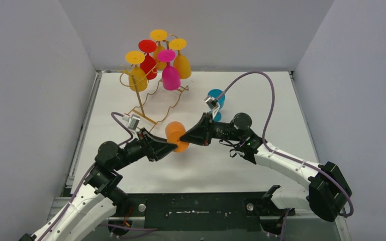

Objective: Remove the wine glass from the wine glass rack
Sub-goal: Place the wine glass at the center of the board.

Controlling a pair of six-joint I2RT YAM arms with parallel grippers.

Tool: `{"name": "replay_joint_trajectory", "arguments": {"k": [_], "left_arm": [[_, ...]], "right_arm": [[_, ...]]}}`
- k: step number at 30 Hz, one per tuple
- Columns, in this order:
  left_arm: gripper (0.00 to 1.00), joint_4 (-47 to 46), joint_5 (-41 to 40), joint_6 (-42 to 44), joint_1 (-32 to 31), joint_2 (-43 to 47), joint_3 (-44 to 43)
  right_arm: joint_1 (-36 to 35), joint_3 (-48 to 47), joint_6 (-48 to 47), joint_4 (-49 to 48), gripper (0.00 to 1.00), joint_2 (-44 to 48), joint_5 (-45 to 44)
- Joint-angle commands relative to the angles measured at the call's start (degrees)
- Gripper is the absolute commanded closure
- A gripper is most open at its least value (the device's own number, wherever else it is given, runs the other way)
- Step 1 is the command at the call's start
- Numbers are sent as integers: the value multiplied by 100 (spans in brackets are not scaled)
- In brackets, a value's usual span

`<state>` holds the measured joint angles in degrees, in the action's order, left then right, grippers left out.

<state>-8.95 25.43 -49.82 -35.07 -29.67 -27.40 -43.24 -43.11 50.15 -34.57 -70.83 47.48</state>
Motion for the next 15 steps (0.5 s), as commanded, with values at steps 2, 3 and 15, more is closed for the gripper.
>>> {"name": "replay_joint_trajectory", "arguments": {"k": [2,3,15], "left_arm": [[66,-528,409,-76,0,-202,-213],[66,-559,418,-97,0,-240,-206],[89,-743,443,-143,0,-300,-134]], "right_arm": [[-93,80,-44,-988,100,177,-221],[-106,83,-53,-1021,100,175,-222],[-193,76,-89,-1098,100,142,-292]]}}
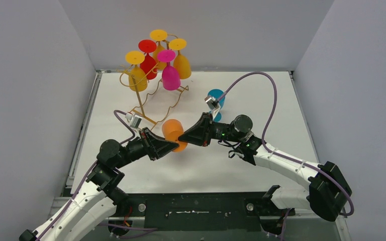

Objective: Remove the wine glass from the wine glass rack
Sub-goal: Place the wine glass at the center of the board.

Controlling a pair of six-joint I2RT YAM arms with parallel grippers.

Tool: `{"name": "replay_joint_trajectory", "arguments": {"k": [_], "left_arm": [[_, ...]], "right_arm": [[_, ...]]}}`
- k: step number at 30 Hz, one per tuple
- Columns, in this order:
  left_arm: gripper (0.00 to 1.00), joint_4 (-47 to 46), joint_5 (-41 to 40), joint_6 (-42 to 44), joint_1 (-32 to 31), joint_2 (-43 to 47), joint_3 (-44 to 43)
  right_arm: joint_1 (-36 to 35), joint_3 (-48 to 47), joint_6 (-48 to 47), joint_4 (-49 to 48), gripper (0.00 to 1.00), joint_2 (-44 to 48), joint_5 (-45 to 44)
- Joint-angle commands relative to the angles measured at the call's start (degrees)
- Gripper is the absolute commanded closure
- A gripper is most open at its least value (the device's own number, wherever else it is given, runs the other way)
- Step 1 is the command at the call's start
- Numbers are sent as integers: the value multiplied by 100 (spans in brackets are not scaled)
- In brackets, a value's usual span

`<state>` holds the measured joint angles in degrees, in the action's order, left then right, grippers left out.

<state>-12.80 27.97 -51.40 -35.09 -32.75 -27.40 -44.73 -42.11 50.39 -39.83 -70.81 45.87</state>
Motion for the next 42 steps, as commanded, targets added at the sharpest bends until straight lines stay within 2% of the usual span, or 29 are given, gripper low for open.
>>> {"name": "replay_joint_trajectory", "arguments": {"k": [1,3,7,11,18,20,25,32,35,39,42], "left_arm": [[90,-340,200,23,2,16,-134],[89,-287,208,46,2,52,-143],[79,-250,306,68,2,78,-152],[78,-213,443,94,3,37,-191],[100,-197,339,130,2,57,-167],[100,-180,287,153,2,63,-173],[100,-178,234,255,2,129,-140],[100,-235,108,563,2,479,61],[100,-200,-73,764,3,666,196],[100,240,-256,1326,3,780,151],[100,437,-306,1724,3,858,187]], "right_arm": [[-46,-25,-119,-570,100,137,-138],[-45,-26,-117,-574,100,137,-161],[-45,-26,-108,-600,100,128,-175],[-45,-19,-104,-648,100,115,-183],[-54,20,-71,-659,100,120,-201],[-59,18,-73,-659,98,120,-204],[-45,-40,-139,-541,77,102,-214],[75,-166,-210,-270,57,295,-230],[272,-285,-265,69,43,506,-322],[629,-413,-328,528,32,815,-447],[859,-539,-495,1267,23,1019,-740]]}}
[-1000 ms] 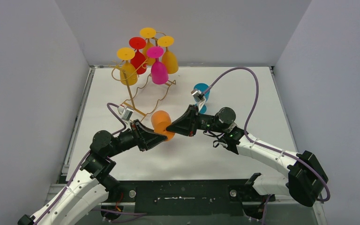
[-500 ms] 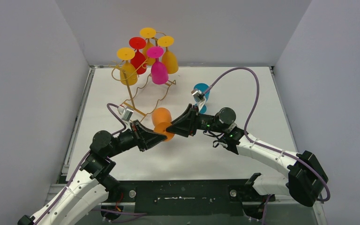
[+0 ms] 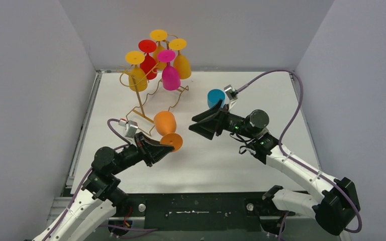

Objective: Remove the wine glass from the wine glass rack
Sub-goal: Place the wine glass at the center of the board.

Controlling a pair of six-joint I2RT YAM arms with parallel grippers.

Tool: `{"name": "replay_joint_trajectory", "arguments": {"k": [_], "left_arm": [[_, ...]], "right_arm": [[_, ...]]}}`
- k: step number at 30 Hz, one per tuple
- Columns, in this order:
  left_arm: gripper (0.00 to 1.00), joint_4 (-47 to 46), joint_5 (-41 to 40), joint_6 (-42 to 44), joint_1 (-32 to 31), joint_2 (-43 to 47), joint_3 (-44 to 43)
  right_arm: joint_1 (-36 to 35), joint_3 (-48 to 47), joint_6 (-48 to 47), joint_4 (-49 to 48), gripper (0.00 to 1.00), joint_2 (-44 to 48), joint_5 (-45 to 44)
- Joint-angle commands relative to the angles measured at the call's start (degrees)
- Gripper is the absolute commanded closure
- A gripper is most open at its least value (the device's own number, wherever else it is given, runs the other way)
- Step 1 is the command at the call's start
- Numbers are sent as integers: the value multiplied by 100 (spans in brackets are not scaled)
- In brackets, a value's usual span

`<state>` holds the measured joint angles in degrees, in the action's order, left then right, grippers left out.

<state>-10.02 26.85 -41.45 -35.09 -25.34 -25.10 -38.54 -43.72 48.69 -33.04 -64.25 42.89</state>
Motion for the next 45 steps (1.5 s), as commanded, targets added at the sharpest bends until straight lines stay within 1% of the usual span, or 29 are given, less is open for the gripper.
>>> {"name": "replay_joint_trajectory", "arguments": {"k": [1,3,4,5,7,10,15,19,23,30,36,40,43,45], "left_arm": [[100,86,-88,812,2,144,19],[100,-527,525,1011,2,197,261],[100,-716,669,1147,2,223,384],[100,-785,710,1252,3,256,449],[100,-907,761,1421,2,321,568],[100,-1286,1227,1869,7,373,764],[100,-1659,1733,2417,4,397,984],[100,-1753,2098,2896,10,400,1080],[100,-1834,2447,3134,13,260,1135],[100,-1881,3152,3492,21,-295,949],[100,-2163,3385,3602,20,-523,994],[100,-2182,3574,3572,29,-439,1015],[100,-2196,3634,3544,27,-382,1049],[100,-2389,3730,3448,23,-446,1080]], "right_arm": [[286,-454,-463,945,22,407,-593],[317,-646,-904,1621,21,447,-921],[313,-715,-1067,1902,20,449,-1080],[317,-762,-1173,2091,19,442,-1160],[328,-826,-1264,2365,14,425,-1273],[327,-971,-1329,2653,10,338,-1240],[341,-1161,-1352,2864,1,141,-1025],[498,-1633,-1519,3575,0,-243,-536],[673,-1908,-1422,3774,0,-548,87],[1006,-2122,-963,3486,2,-864,1429],[1007,-2393,-968,3659,6,-1091,1819],[1007,-2563,-1026,4043,12,-1282,1791],[996,-2592,-836,3939,19,-1358,1938],[987,-2597,-655,3761,24,-1423,2184]]}}
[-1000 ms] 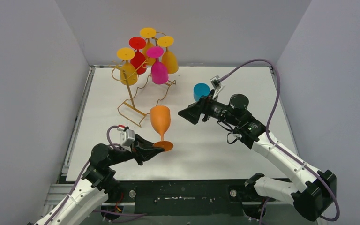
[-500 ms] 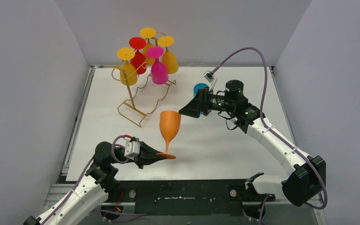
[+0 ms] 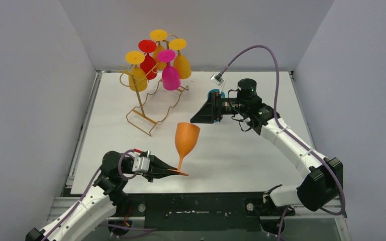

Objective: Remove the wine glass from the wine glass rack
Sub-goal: Place the wine glass at the center of the board.

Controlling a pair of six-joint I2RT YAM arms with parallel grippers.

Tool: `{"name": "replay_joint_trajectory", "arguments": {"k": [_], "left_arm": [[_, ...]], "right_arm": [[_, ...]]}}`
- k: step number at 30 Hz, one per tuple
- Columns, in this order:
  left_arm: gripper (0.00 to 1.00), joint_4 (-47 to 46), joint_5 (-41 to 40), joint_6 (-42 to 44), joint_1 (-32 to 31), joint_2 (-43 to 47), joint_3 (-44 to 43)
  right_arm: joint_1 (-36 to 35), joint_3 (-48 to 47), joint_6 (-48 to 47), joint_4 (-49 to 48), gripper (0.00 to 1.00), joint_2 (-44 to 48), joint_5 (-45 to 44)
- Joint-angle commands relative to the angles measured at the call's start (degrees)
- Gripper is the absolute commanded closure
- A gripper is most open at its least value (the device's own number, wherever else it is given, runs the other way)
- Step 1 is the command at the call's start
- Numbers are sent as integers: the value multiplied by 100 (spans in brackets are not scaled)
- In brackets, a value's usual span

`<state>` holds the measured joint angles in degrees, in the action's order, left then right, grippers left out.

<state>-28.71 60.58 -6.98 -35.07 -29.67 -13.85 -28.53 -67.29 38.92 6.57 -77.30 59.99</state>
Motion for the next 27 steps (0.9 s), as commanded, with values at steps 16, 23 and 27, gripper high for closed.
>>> {"name": "replay_joint_trajectory", "arguments": {"k": [16,23,27], "left_arm": [[100,-688,604,-110,18,-230,-4],[100,-696,649,-134,18,-245,-4],[100,-692,667,-145,22,-259,4]], "right_arm": [[-434,-416,474,-185,51,-503,1163],[-516,-430,546,-391,57,-510,1291],[-389,-443,524,-327,63,-482,1400]]}}
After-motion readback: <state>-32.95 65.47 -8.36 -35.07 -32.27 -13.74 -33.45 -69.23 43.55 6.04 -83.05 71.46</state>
